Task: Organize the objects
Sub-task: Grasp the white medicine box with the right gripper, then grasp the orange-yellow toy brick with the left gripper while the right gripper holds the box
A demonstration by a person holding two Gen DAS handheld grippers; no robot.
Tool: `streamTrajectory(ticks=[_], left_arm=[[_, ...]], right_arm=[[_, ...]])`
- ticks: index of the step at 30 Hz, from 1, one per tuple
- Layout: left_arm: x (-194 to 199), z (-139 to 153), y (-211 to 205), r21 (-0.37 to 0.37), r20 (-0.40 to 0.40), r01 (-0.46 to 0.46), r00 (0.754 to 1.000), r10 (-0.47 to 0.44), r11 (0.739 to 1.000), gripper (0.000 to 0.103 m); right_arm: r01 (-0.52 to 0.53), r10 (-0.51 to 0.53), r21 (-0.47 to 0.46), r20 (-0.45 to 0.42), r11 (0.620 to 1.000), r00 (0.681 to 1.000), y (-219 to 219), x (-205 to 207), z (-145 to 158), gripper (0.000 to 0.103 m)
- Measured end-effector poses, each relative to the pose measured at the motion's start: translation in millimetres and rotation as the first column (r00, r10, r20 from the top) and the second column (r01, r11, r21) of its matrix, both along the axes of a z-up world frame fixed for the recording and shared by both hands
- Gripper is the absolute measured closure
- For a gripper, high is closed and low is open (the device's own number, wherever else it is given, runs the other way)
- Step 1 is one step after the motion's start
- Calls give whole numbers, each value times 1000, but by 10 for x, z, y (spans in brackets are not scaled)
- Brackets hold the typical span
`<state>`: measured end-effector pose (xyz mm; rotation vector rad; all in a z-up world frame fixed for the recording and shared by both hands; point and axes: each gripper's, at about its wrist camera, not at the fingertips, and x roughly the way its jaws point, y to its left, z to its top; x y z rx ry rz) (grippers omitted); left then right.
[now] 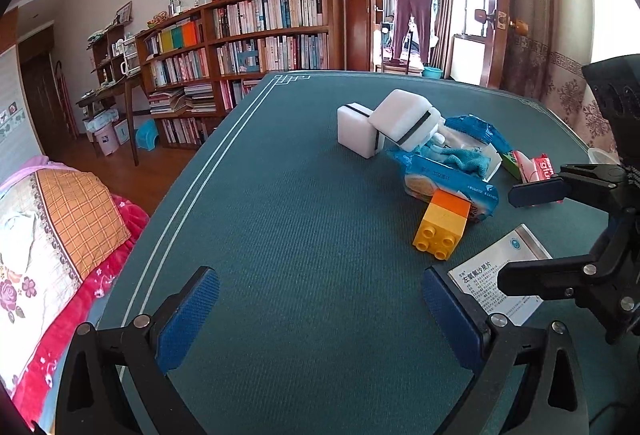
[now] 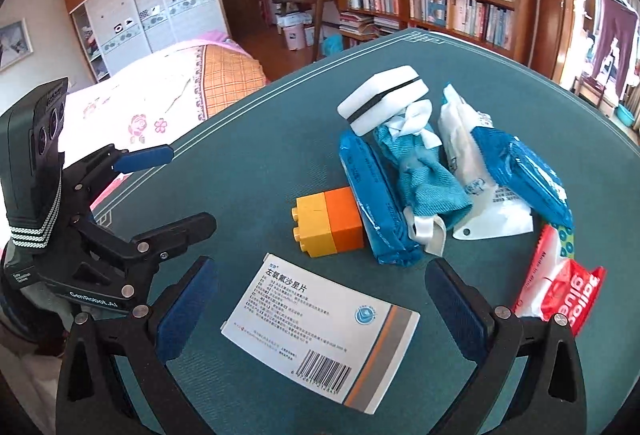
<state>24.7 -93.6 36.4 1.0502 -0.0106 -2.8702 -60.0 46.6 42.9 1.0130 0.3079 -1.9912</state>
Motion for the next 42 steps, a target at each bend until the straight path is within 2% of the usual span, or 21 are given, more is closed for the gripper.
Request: streamTrajectory(ticks=[7,11,15,18,23,27,34,36,38,42], left_arm=[[-34,-35,-16,5,12,-3,1000,3,1000,0],[-66,-41,38,3,12,11,1000,-11,1000,0],[-116,-36,138,3,12,33,999,-33,999,0],[-149,-20,224,-3,11,47,999,-47,999,0],[-156,12,281,-13,3,62,998,-62,998,0],[-190,23,299,8,5,75,997,-75,997,0],[-395,-57,466,20,33,105,994,-105,994,0],[-470,-114,523,10,53,120,991,-120,993,3],[-542,-164,576,2,79,139,987,-139,990,14],[-641,-230,623,5,110,149,983,-149,989,23]], right_arm=[[-121,114,43,138,992,984,96,52,-229,0],[-135,122,121,110,983,986,260,372,-306,1],[-59,52,148,49,987,997,367,634,-319,19],[6,-2,170,-24,985,1000,287,676,-332,30],[94,-73,183,-121,979,990,118,720,-383,38],[186,-165,172,-130,967,978,223,752,-397,39],[363,-345,151,-133,920,929,633,812,-343,39],[391,-376,137,-126,910,918,728,848,-335,38],[410,-396,126,-124,903,910,754,864,-320,38],[425,-410,123,-130,897,903,755,896,-328,38]])
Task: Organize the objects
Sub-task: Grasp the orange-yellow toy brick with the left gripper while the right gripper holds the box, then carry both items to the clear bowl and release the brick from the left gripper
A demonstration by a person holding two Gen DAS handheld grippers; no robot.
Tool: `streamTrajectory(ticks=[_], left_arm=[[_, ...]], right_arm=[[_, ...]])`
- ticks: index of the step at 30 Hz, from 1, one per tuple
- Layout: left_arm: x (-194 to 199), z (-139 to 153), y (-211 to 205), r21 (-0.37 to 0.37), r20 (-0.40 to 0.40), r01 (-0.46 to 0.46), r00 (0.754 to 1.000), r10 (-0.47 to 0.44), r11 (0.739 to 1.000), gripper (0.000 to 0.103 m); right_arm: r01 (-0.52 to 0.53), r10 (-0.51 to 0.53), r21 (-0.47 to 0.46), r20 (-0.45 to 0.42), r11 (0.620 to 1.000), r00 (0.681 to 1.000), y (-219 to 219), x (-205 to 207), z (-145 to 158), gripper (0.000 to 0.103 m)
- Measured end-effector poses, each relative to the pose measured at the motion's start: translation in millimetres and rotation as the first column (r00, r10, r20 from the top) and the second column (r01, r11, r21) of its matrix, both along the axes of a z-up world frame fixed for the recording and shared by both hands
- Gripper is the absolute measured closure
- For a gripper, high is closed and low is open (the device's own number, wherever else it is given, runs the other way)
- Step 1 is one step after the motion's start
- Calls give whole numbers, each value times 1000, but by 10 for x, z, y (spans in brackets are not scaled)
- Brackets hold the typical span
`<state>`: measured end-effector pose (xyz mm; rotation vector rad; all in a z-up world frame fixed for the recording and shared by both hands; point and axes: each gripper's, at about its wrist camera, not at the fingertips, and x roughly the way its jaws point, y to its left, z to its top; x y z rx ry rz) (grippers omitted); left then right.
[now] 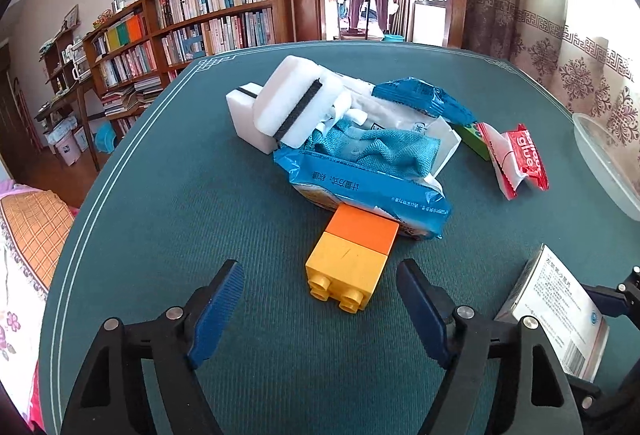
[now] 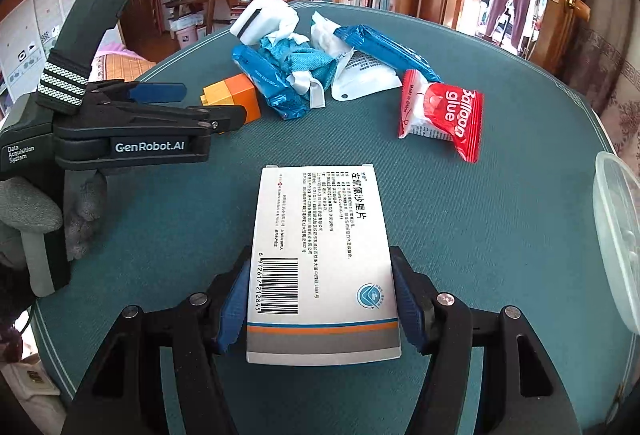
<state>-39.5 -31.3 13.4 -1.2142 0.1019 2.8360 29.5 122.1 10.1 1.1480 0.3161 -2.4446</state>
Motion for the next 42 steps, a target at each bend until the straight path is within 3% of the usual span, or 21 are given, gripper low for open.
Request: streamTrajectory(ticks=[4,10,14,18,21,29,36,42], left_arm=[[-39,-24,4,7,17,-7,1000,7,1000,34],[-66,-33,15,9,24,-16,1000,16,1000,38],[-50,-24,41,23,16,2,1000,-2,1000,58],[2,-16,25,47,13,-2,1000,2,999,69],[82,-14,3,66,13,-9,1000,8,998,69],[306,34,78,46,2,-5,1000,5,999,69],[387,233,308,43,-48,62,997,-60,997,69],[406,347,684,27,-77,141,987,-139,990,69]], right_arm=[[7,-7,1,-8,1000,1000,23,-16,-24,38],[3,-3,4,-9,1000,1000,36,12,-38,37],[6,-6,2,-11,1000,1000,35,15,-42,37],[25,-25,-3,-18,1000,1000,10,0,-57,38],[33,-34,-17,-19,999,999,27,-1,-57,38],[93,-90,-164,27,982,996,319,-57,50,39],[172,-177,-206,-3,963,984,705,-44,318,39],[287,-296,-218,-10,933,955,1233,-95,485,39]])
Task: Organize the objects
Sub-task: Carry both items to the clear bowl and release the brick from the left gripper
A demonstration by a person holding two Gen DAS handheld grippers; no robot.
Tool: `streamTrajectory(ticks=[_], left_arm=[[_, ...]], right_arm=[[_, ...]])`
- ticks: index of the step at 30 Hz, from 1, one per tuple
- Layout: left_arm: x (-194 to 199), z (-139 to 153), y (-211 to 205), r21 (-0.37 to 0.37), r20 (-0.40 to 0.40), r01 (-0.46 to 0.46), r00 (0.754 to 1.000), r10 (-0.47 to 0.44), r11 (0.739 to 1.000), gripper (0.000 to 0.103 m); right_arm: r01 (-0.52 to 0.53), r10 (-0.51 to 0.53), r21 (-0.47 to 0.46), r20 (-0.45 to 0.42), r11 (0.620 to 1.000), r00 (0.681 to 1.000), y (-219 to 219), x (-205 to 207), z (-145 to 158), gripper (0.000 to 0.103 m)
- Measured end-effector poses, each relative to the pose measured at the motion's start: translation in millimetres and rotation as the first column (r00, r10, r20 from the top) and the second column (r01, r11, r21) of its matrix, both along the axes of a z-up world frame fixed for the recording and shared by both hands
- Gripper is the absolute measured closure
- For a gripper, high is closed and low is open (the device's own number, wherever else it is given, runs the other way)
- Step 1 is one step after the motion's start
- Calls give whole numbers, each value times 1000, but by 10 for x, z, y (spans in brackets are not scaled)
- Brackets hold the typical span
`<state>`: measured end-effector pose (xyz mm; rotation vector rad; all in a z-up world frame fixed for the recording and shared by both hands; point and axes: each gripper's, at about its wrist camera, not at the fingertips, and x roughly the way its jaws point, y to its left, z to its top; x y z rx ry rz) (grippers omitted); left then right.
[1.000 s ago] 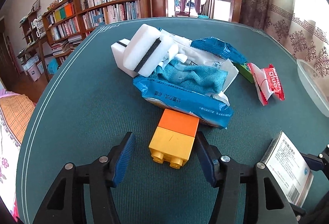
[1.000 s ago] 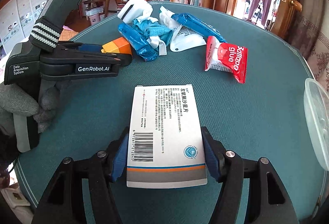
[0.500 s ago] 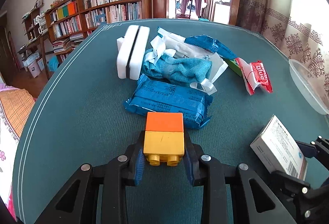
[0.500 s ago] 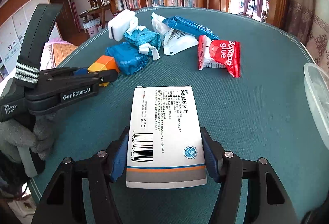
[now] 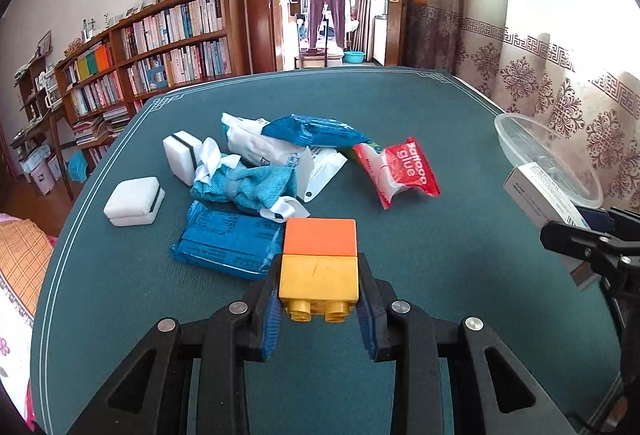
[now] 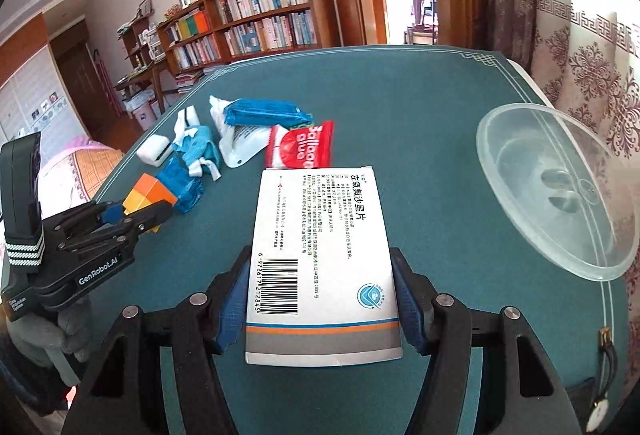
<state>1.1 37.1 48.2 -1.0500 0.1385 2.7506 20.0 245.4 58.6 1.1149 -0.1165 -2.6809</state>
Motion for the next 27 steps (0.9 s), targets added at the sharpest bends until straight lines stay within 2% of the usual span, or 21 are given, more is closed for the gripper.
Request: streamTrajectory(ticks=[7,16,21,27], left_arm=[[-27,78,495,-22,-11,94,995,-95,995,69],[-105,160,1099,-16,1,220,975,-220,975,69],[-178,166,1372,-16,16,269,963,-269,963,69],[-225,221,1617,-25,3,307,952,-307,951,69]], right_arm=[[147,-147,-24,0,989,989,721,-68,115,38],[312,-312,10,-13,950,950,1559,-306,208,38],[370,-370,49,0,928,929,1853,-539,108,38],[392,-396,123,8,912,918,1991,-757,-37,38]])
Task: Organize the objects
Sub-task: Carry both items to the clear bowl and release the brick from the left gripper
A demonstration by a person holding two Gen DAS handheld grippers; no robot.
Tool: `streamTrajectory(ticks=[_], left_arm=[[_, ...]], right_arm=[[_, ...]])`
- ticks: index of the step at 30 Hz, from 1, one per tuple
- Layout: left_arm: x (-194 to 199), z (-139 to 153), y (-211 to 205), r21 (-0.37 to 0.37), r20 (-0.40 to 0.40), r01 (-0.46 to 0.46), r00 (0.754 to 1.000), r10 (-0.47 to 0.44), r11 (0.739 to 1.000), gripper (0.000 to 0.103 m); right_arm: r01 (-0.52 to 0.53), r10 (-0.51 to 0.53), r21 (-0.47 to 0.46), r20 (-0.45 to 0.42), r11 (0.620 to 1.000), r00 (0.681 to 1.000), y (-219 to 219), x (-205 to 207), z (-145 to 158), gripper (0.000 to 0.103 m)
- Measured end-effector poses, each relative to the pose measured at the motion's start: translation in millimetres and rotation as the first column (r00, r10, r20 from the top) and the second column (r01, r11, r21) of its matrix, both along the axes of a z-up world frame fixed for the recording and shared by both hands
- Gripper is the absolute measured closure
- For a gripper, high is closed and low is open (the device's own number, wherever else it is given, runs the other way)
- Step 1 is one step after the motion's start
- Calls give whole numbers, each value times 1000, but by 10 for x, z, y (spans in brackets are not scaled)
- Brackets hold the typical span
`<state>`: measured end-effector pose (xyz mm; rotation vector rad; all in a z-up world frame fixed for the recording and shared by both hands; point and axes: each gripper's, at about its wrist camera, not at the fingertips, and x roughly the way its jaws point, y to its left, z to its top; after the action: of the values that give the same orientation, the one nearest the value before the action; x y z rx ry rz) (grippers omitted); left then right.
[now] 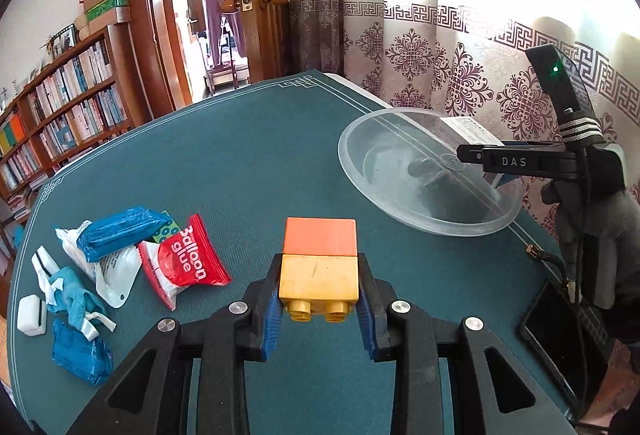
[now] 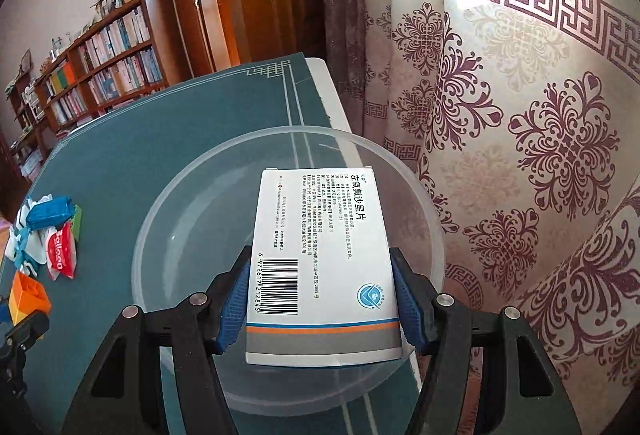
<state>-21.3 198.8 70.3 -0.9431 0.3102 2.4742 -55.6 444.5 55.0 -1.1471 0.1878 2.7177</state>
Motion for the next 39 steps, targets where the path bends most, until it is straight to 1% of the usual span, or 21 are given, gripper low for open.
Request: streamTrajectory(ticks=[4,12,19,24,25,26,28,31,37,39], left_arm=[[-59,5,145,0,3,22,1000,-22,1000,69],[-187,23,412,9,12,64,998,-64,998,69],[-288,35,633,15,11,97,995,-98,995,69],[-380,16,816,33,10,121,993,-121,992,68],[-400,13,844,42,14,130,991,-131,991,60],[-421,11,865,54,18,137,990,-138,989,40],[-452,21,864,80,5,134,991,-135,988,21],[-486,32,818,92,0,126,992,-127,988,21],[-512,28,661,78,-8,77,997,-77,994,21],[-502,37,618,76,-13,64,998,-63,995,19]], right_arm=[[5,-5,18,13,1000,1000,54,-66,-47,38],[-9,8,81,16,997,1000,0,-92,-77,38],[-8,7,65,8,998,1000,22,-70,-74,38],[-12,12,102,-3,995,1000,-23,-42,-47,38],[-12,13,104,-4,994,1000,-26,-40,-44,38],[-12,12,103,-4,995,1000,-26,-40,-43,38],[-9,9,100,-5,995,1000,-25,-40,-41,38],[-5,6,97,-9,995,1000,-32,-26,-35,38],[5,-3,99,-13,995,1000,-33,-15,-32,38],[6,-5,95,-14,995,1000,-21,-25,-28,38]])
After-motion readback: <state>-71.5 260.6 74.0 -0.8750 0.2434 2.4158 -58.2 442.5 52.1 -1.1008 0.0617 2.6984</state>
